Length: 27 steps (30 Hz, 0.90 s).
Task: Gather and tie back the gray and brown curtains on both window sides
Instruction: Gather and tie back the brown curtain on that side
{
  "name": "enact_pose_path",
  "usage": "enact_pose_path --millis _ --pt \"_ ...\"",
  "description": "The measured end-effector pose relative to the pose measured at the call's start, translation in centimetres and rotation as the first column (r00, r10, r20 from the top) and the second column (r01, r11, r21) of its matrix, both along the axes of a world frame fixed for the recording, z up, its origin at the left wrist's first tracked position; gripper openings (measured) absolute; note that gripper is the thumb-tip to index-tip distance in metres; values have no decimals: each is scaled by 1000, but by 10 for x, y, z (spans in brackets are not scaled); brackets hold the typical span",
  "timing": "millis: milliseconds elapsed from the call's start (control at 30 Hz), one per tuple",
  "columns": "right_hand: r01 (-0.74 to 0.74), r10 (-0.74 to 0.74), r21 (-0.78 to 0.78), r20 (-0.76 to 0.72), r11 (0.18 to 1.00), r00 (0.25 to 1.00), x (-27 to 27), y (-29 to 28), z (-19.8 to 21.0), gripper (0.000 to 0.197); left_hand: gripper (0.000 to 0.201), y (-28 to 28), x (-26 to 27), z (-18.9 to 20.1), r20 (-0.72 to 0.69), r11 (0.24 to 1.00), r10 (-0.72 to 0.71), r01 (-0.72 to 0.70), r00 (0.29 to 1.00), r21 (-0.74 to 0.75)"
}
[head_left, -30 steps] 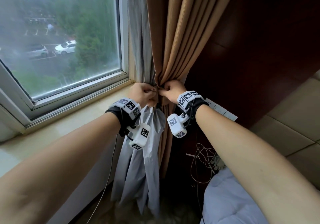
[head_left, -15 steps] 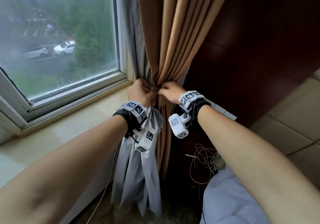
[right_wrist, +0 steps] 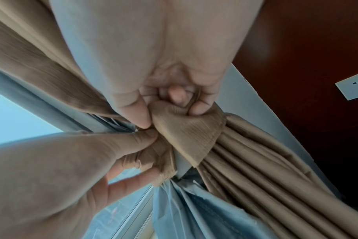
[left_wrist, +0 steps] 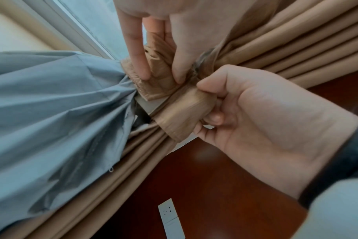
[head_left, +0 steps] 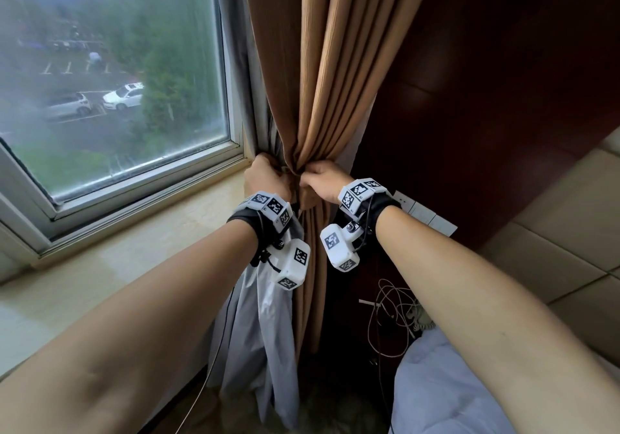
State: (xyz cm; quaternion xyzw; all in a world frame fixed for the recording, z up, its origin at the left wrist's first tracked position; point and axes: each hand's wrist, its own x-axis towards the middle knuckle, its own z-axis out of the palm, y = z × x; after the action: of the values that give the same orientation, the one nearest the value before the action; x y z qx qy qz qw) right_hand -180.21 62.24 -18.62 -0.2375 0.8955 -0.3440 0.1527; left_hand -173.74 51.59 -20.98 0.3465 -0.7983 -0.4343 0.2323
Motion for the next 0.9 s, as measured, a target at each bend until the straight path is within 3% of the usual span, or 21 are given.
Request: enact_pose_path --millis 167,367,533,700,900 --pt "-6 6 5 -10 1000 1000 4 -2 1 20 15 0 1 7 117 996 -52 60 992 -70" --pt "-12 13 12 -17 1000 1000 7 1 1 19 20 -2 4 3 110 978 -170 181 979 -102" --pt "44 -42 37 -68 998 997 6 4 0 18 23 -15 5 15 221 925 -323 356 920 -131" --pt "120 -87 85 -320 989 944 20 12 1 16 20 -24 0 19 286 868 -453 491 844 -74" --pt "58 -71 -42 -518 997 852 41 20 2 24 16 -29 -3 18 277 890 -427 454 861 -37"
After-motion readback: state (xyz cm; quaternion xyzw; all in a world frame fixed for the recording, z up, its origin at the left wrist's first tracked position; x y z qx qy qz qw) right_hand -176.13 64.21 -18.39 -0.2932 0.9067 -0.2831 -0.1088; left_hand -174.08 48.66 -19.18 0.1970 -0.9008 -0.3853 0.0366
